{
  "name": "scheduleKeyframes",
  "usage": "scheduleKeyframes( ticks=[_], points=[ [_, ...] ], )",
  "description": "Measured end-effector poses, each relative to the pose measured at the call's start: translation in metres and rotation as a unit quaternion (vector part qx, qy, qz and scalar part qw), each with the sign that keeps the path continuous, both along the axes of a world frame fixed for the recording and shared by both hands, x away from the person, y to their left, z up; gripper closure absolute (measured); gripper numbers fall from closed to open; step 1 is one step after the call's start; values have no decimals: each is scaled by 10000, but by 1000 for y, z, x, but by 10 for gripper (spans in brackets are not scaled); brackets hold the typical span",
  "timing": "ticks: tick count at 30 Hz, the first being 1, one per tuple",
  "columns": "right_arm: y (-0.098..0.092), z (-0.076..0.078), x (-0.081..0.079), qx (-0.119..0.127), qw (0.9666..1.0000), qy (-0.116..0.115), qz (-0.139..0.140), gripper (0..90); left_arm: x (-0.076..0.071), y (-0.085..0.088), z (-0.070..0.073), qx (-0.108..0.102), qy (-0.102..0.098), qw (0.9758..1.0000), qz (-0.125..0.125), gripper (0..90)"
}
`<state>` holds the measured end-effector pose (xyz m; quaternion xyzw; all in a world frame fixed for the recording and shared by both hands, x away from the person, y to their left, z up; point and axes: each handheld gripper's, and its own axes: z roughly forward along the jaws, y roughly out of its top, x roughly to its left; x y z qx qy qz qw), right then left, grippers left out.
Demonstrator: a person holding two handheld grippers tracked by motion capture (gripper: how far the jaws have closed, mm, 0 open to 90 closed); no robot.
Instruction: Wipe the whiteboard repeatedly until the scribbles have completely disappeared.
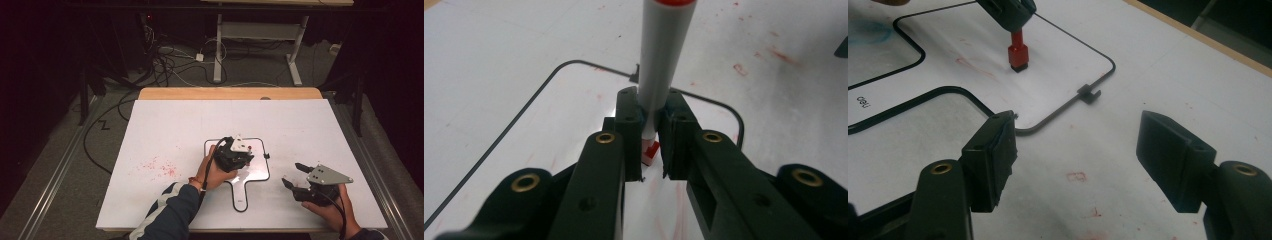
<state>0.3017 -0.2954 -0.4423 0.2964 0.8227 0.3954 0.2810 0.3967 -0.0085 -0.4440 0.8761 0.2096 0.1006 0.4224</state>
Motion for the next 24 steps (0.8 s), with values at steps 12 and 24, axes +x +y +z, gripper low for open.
scheduleKeyframes(
  ticks=[12,24],
  points=[
    [1,1,0,-20,10000,-18,-2,330,-17,47,-18,65,191,9997,167,785],
    [3,0,0,-50,10000,19,78,327,-26,56,-6,-171,100,9996,190,785]
  ],
)
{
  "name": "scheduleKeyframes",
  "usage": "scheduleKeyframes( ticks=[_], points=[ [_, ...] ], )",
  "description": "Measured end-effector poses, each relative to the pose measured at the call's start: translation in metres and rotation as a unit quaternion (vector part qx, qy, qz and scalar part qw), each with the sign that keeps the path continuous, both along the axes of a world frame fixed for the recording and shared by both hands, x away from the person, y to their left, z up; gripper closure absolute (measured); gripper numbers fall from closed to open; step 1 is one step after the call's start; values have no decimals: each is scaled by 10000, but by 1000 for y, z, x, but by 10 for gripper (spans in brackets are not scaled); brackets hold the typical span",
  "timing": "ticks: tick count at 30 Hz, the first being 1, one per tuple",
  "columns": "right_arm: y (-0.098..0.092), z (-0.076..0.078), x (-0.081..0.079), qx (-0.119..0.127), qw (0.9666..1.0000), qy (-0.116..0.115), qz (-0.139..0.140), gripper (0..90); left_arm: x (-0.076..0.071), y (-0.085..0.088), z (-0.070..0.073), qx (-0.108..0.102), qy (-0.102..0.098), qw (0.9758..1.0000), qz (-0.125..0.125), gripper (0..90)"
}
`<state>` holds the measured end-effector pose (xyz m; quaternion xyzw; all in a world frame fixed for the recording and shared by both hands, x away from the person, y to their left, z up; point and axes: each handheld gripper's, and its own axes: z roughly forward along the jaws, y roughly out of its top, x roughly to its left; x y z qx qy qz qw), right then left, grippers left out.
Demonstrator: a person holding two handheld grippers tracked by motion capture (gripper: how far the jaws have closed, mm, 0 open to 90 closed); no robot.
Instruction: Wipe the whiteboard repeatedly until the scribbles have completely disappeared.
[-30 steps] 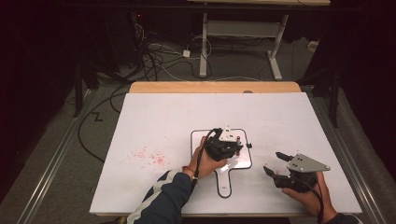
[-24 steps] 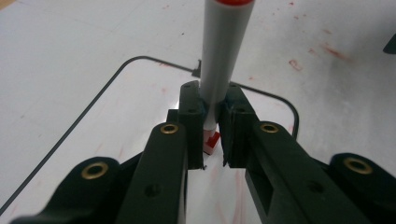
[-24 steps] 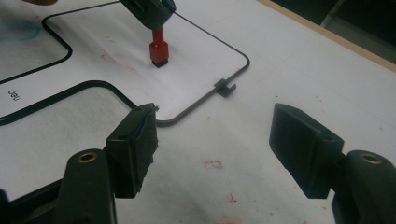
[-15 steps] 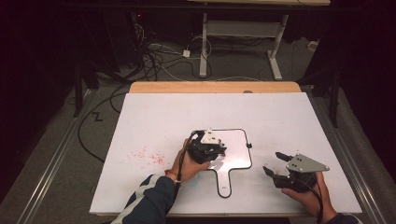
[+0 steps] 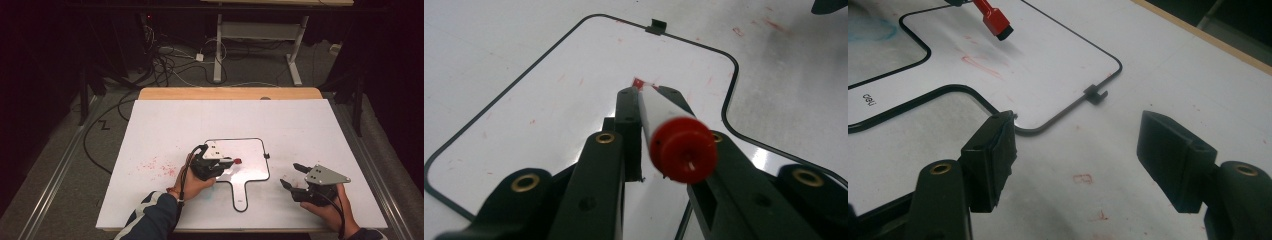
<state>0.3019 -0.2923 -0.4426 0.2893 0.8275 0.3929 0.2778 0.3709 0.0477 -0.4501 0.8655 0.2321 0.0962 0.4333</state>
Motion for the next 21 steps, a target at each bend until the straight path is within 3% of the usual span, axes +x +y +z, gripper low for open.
scheduleKeyframes(
  ticks=[9,15,21],
  points=[
    [4,-1,-1,-27,10000,5,38,326,-9,7,4,169,15,9998,-84,785],
    [9,-3,0,-87,9999,64,127,329,-13,15,8,50,49,9999,-96,783],
    [12,-5,0,-95,9997,109,173,332,-12,18,9,-127,228,9996,-137,783]
  ],
)
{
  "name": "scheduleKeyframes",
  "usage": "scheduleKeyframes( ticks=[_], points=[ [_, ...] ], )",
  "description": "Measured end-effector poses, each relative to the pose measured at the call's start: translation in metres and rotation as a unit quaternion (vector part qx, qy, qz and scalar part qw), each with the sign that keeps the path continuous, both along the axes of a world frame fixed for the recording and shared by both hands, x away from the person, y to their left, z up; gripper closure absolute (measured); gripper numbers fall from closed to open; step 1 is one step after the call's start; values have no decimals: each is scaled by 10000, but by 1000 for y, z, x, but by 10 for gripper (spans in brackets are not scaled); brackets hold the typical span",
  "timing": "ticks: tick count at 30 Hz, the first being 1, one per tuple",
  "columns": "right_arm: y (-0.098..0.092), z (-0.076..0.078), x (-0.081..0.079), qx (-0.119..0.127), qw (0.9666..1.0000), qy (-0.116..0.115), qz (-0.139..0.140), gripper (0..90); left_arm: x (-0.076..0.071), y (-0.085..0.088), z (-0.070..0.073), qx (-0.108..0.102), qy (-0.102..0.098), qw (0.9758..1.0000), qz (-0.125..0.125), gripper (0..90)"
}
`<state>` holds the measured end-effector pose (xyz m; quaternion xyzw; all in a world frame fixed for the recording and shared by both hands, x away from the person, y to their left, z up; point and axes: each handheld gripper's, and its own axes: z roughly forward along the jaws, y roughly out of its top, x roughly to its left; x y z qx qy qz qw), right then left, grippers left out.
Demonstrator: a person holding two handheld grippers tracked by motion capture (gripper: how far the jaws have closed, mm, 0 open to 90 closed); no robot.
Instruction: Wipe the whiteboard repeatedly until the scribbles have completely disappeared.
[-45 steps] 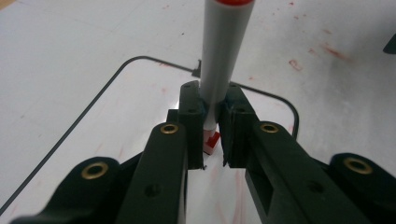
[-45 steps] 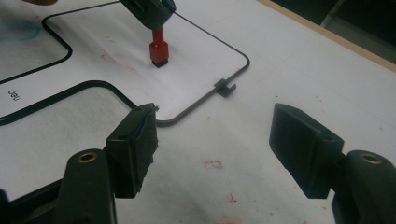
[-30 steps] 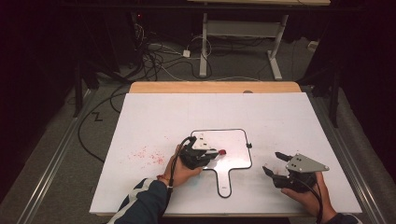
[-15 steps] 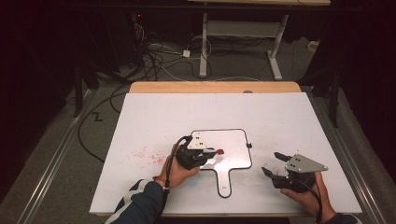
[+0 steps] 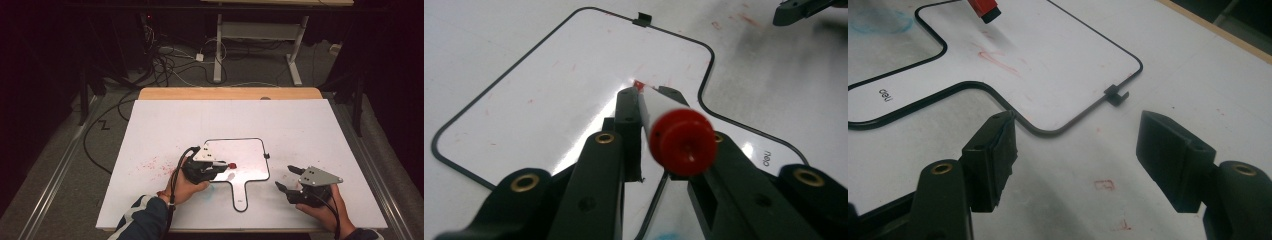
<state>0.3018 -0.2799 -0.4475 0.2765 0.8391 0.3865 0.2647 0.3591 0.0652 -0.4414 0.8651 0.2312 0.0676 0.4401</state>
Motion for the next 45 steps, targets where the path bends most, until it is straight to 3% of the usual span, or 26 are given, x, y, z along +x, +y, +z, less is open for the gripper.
scheduleKeyframes(
  ticks=[10,13,20,34,35,36,37,38,39,40,45],
  points=[
    [-1,-2,0,-43,10000,52,-20,333,8,-28,-4,38,181,9995,-271,784],
    [-1,-2,1,-72,9999,69,-18,333,7,-38,-4,153,221,9989,-372,784],
    [-1,-2,0,-100,9999,88,-16,332,10,-48,-12,262,371,9984,-351,784],
    [-1,-2,1,-127,9999,90,-9,331,9,-17,-12,309,516,9981,-111,784],
    [-1,-2,1,-123,9999,89,-18,331,9,-15,-12,294,537,9981,-76,784],
    [-1,-2,0,-106,9999,107,-32,331,6,-16,-13,86,637,9979,71,784],
    [-1,-2,0,-110,9999,109,-30,331,8,-11,-12,272,592,9979,-67,784],
    [-1,-2,1,-140,9999,94,1,331,7,-9,-12,304,582,9978,-56,783],
    [-1,-2,1,-130,9999,102,-11,331,4,-10,-13,85,656,9977,126,783],
    [0,-2,1,-135,9998,110,-12,331,6,-5,-11,328,579,9978,-44,783],
    [1,-2,1,-137,9999,89,-14,331,3,2,-8,317,498,9982,57,783]
  ],
)
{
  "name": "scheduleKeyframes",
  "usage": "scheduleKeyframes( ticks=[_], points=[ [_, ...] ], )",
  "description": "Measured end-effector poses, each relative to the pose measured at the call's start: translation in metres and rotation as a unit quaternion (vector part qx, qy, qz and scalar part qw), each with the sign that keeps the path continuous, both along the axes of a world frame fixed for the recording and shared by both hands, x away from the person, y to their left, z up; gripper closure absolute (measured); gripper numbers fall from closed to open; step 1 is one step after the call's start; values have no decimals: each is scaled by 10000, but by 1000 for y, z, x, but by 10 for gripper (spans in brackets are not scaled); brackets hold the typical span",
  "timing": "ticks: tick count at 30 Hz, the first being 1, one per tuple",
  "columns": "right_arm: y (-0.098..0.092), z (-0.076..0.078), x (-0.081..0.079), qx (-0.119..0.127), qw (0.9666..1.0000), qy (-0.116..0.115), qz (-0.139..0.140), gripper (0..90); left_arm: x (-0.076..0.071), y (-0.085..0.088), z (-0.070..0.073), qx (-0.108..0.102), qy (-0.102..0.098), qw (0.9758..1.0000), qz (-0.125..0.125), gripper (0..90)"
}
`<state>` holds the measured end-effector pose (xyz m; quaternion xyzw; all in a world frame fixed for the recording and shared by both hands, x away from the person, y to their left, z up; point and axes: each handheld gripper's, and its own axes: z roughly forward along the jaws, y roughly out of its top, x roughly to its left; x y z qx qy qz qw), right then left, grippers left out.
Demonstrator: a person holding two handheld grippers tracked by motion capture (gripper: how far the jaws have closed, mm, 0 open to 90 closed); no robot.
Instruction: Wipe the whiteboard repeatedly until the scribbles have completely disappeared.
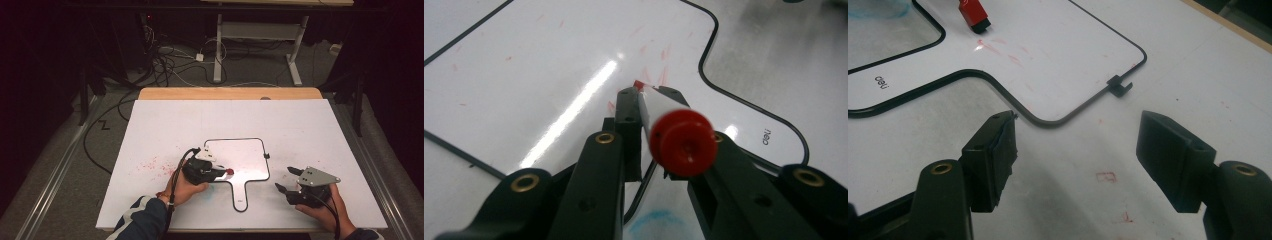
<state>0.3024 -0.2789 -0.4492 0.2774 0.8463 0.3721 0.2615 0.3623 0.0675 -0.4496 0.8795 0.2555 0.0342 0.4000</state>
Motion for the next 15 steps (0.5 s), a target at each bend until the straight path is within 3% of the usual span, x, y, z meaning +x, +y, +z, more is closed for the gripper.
scheduleKeyframes(
  ticks=[7,8,9,15],
  points=[
    [15,10,4,248,9994,-88,215,362,-1,-5,13,1,-229,9997,-54,782],
    [19,14,6,364,9988,-69,334,369,-5,-12,11,-336,-158,9991,214,781],
    [24,18,6,458,9980,-85,416,377,-3,-9,14,63,-334,9994,-80,781],
    [61,39,12,706,9924,-245,974,464,-8,-19,15,84,-413,9985,-350,781]
  ],
)
